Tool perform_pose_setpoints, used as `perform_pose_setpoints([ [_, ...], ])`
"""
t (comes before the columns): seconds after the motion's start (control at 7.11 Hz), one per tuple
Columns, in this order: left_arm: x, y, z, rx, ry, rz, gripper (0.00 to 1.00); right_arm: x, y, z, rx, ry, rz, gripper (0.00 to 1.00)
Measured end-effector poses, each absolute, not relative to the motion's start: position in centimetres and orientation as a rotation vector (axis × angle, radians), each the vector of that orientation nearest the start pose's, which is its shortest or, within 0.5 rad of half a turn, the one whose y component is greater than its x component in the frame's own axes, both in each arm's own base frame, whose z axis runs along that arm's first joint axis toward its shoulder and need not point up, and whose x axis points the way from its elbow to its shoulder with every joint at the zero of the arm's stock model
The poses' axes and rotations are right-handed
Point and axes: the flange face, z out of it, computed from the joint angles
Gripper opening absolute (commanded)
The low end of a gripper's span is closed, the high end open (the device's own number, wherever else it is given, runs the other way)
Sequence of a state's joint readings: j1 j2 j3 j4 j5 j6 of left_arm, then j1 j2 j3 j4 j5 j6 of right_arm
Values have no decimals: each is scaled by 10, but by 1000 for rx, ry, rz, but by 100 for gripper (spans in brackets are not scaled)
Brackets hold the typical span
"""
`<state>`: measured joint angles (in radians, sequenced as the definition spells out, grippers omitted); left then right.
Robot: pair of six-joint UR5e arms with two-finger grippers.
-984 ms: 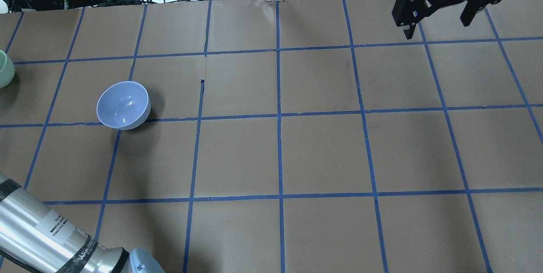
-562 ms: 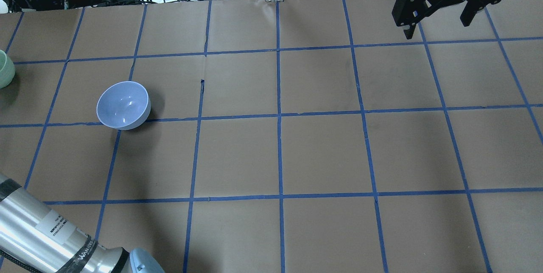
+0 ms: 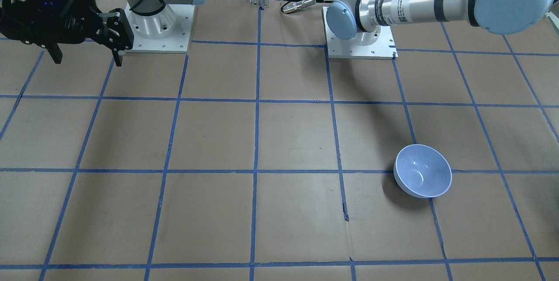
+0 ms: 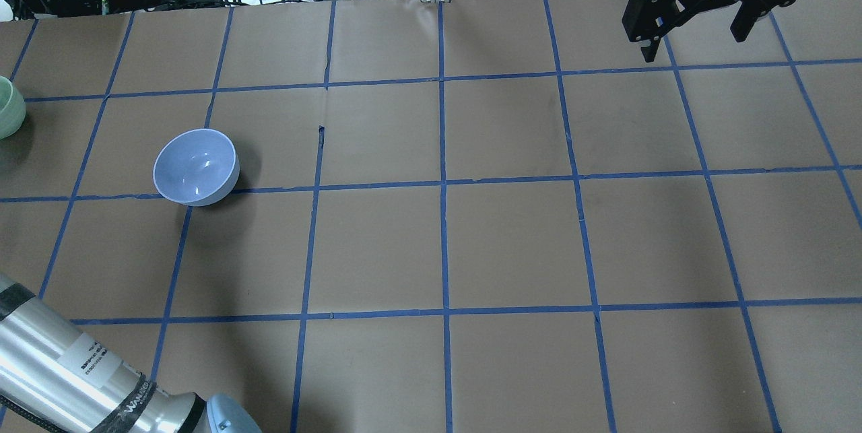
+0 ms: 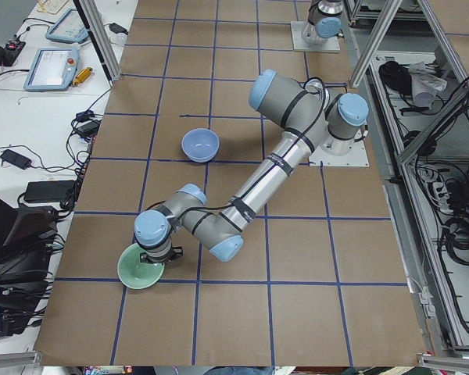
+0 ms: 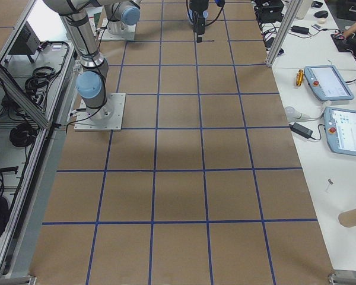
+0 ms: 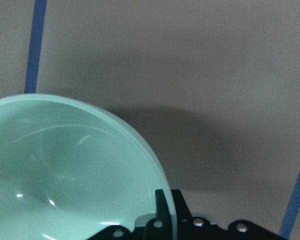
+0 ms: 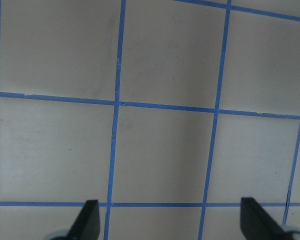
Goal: Stack green bowl on blue bowl
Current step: 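Lift the green bowl with the left gripper toward the blue bowl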
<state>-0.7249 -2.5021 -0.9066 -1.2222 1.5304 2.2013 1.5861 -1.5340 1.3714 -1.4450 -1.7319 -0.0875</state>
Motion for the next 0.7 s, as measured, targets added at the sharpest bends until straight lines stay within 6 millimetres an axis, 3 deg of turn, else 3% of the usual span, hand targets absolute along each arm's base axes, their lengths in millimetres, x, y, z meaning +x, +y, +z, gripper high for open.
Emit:
perform_pose_setpoints([
  [0.28,521,-655,234,1928,2365,-65,0,125,-504,556,-165,3299,-51,100],
  [0.42,506,-661,251,1944,2337,-64,0,125,-504,556,-165,3299,-51,100],
  [0.7,445,-671,298,2016,2279,-67,0,125,-504,556,-165,3299,-51,100],
])
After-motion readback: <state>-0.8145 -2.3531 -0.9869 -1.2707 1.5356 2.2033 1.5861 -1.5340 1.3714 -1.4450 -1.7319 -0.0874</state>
